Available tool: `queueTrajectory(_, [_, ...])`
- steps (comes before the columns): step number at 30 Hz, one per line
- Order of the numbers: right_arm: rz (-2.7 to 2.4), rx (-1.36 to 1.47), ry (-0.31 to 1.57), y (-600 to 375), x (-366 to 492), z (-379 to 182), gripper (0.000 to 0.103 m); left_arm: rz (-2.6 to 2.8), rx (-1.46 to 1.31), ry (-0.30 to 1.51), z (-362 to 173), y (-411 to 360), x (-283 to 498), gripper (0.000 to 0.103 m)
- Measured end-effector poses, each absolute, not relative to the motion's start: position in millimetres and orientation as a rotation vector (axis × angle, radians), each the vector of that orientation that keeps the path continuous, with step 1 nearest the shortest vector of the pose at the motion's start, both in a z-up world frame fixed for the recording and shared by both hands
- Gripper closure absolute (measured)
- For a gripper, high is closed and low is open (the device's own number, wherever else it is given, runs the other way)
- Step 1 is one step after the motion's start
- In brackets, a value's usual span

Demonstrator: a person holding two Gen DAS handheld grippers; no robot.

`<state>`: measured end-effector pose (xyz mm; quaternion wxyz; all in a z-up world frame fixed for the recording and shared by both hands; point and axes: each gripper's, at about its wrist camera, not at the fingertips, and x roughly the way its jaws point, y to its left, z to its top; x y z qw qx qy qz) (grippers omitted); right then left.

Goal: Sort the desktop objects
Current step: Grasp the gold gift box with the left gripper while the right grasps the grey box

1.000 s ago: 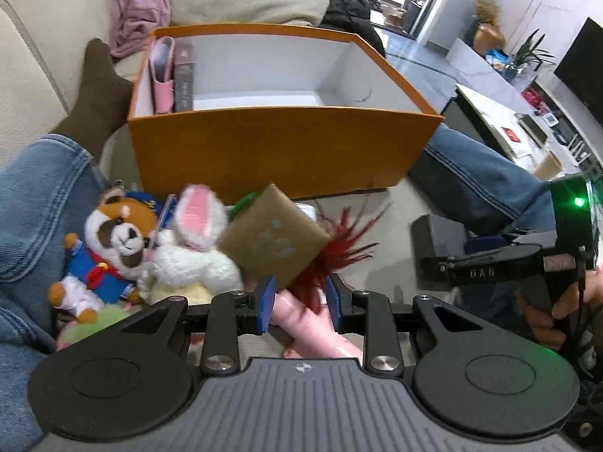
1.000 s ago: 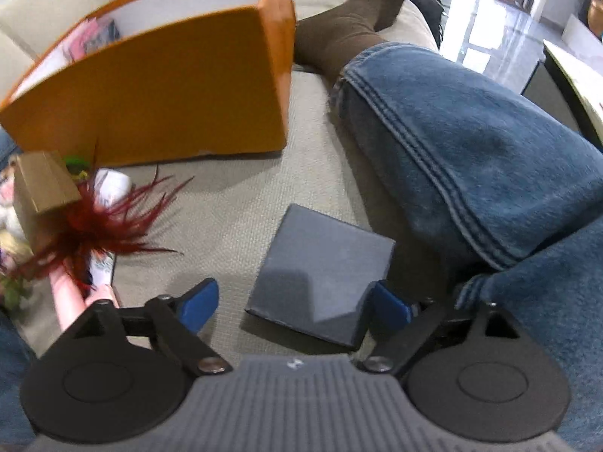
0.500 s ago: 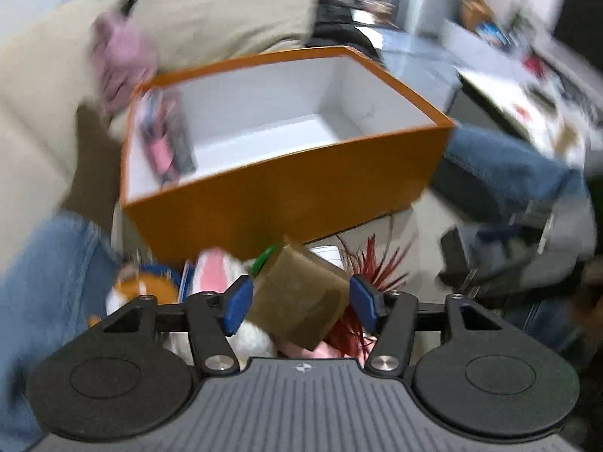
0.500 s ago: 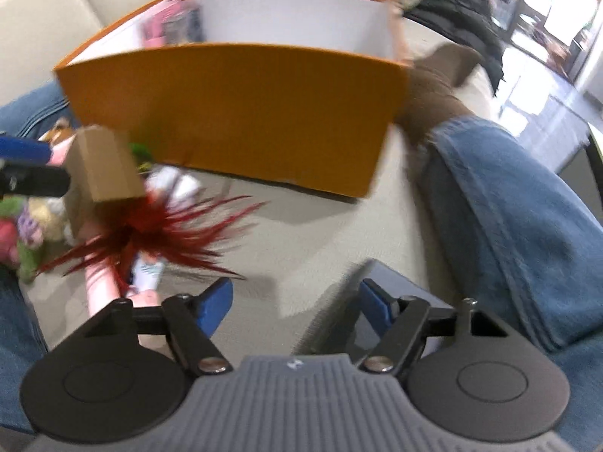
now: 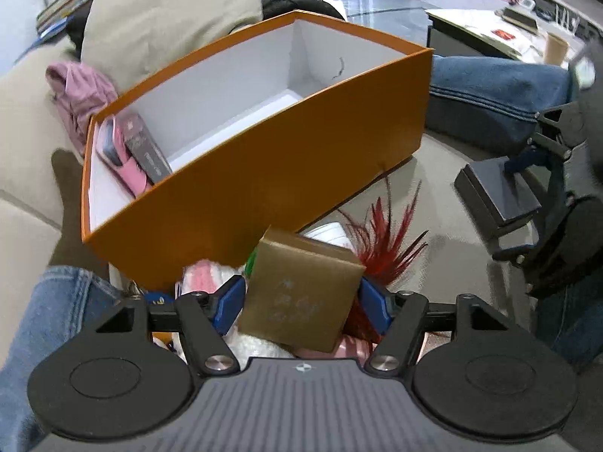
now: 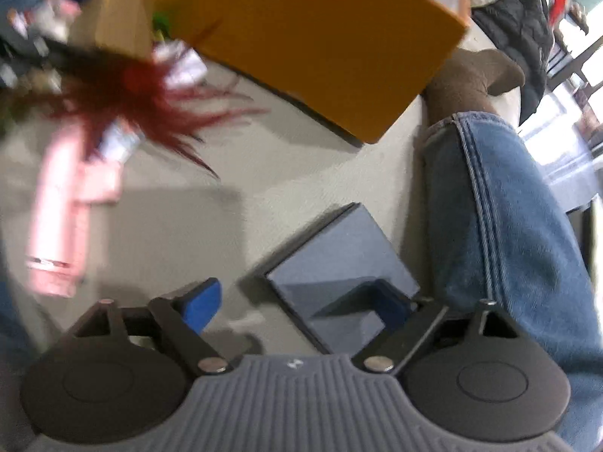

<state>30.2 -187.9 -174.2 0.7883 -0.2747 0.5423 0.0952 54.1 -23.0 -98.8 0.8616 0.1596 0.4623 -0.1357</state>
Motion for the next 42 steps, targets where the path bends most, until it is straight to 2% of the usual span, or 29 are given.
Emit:
queueTrajectory(4, [0.197, -0.692, 1.137, -182, 34, -185, 0.012, -0.285, 0.245, 0.953, -95, -12, 55, 0.027])
queueTrajectory(9, [0.226, -0.660, 1.107, -192, 31, -170, 0.030, -0.260, 0.076, 0.959, -87, 7, 58, 0.028])
queueTrajectory(11, [0.220, -0.624, 1.082, -196, 32, -159, 0.043, -0.252, 0.021, 0.959, -83, 14, 58, 0.028])
queueTrajectory(13, [0.210, -0.585, 1.065, -201, 36, -147, 0.051, -0.247, -0.005, 0.955, -80, 17, 57, 0.028])
queueTrajectory(20, [0.256, -0.270, 1.107, -228, 60, -112, 0.063, -0.252, -0.062, 0.910, -64, 24, 50, 0.029])
queueTrajectory(23, [0.291, -0.149, 1.134, -236, 67, -107, 0.065, -0.258, -0.091, 0.892, -59, 26, 50, 0.029])
queueTrajectory(34, [0.178, -0.122, 1.172, -248, 67, -137, 0.067, -0.259, -0.102, 0.878, -54, 24, 48, 0.029])
queueTrajectory(42, [0.313, -0.020, 1.040, -244, 52, -66, 0.067, -0.332, -0.121, 0.806, -14, 20, 47, 0.029])
